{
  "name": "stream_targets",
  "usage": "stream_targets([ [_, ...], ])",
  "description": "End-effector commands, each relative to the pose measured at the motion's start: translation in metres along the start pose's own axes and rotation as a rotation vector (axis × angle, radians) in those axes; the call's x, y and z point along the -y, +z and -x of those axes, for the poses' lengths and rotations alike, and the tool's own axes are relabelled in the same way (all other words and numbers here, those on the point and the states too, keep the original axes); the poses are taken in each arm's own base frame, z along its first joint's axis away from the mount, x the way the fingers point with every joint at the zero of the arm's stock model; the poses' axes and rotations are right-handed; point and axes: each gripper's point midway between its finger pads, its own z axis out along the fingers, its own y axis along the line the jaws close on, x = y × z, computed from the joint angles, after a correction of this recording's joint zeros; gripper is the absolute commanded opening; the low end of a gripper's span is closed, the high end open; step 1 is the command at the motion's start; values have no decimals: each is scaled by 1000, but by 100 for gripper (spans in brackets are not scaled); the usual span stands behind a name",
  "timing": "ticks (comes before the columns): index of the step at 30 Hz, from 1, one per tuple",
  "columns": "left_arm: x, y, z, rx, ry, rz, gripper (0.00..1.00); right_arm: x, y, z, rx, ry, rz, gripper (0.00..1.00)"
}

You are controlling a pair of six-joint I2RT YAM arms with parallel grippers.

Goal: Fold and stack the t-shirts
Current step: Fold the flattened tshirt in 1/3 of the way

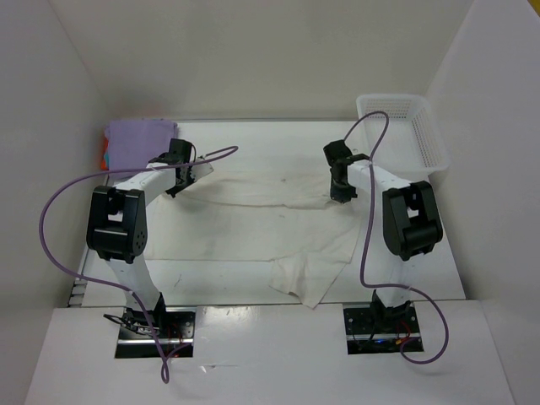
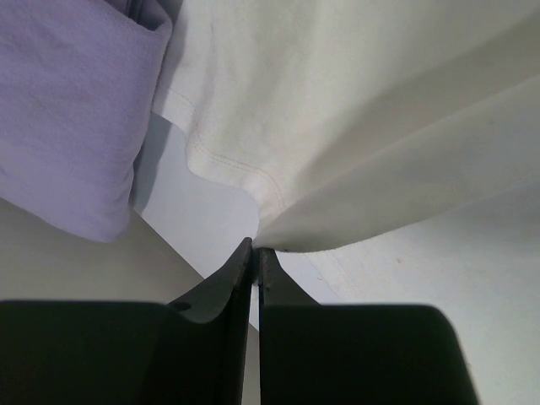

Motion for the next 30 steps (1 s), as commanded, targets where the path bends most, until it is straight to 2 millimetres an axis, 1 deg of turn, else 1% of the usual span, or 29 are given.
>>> stream_targets([
  [1, -7, -12, 4, 30, -36, 21, 8, -8, -5, 31, 109, 21, 51, 1],
  [4, -7, -12, 4, 30, -36, 21, 8, -9, -5, 33, 118, 15, 54, 1],
  [5, -7, -12, 4, 30, -36, 21, 8, -8, -9, 36, 130, 20, 59, 1],
  [6, -8, -12, 6, 36, -39, 27, 8, -10, -9, 35, 127, 19, 69, 1],
  [8, -8, -12, 6, 36, -39, 27, 8, -18, -20, 46, 166, 23, 125, 1],
  [9, -10, -13, 4, 28, -29, 35, 8, -18, -26, 52, 185, 37, 150, 1],
  [10, -15, -14, 8, 39, -34, 48, 8, -16, -25, 55, 186, 50, 165, 1],
  [11, -13, -11, 7, 34, -31, 41, 8, -20, -33, 65, 208, 64, 215, 1],
  [12, -19, -13, 10, 40, -39, 62, 8, -14, -34, 73, 213, 88, 227, 1],
  [13, -17, -10, 10, 34, -36, 56, 8, -13, -31, 76, 205, 99, 242, 0],
  [14, -19, -9, 12, 35, -36, 57, 8, -12, -32, 86, 212, 124, 264, 0],
  [15, -22, -10, 14, 41, -39, 63, 8, -11, -25, 87, 185, 141, 299, 0],
  [16, -22, -10, 14, 41, -39, 63, 8, -9, -21, 87, 165, 150, 317, 0],
  [18, -20, -7, 13, 35, -27, 57, 8, -7, -16, 93, 138, 192, 380, 0],
  [19, -20, -7, 13, 35, -27, 57, 8, -8, -7, 91, 106, 209, 399, 0],
  [21, -21, -7, 12, 28, -27, 63, 8, -11, -5, 93, 79, 230, 454, 0],
  [22, -19, -4, 11, 22, -24, 57, 8, -17, -2, 92, 51, 243, 503, 0],
  [23, -21, -4, 13, 28, -27, 63, 8, -16, -8, 104, 80, 250, 524, 0],
  [24, -21, -4, 13, 28, -27, 63, 8, -19, -7, 106, 74, 262, 537, 0],
  [25, -21, -4, 13, 28, -27, 63, 8, -23, -9, 116, 82, 271, 559, 0],
  [26, -24, -6, 15, 34, -30, 70, 8, -25, -10, 120, 87, 270, 570, 0],
  [28, -21, -2, 14, 27, -27, 62, 8, -32, -8, 127, 75, 276, 597, 0],
  [29, -20, -2, 13, 21, -24, 56, 8, -34, -6, 125, 55, 275, 604, 18],
  [30, -20, -2, 13, 21, -24, 56, 8, -36, -4, 124, 41, 274, 613, 30],
])
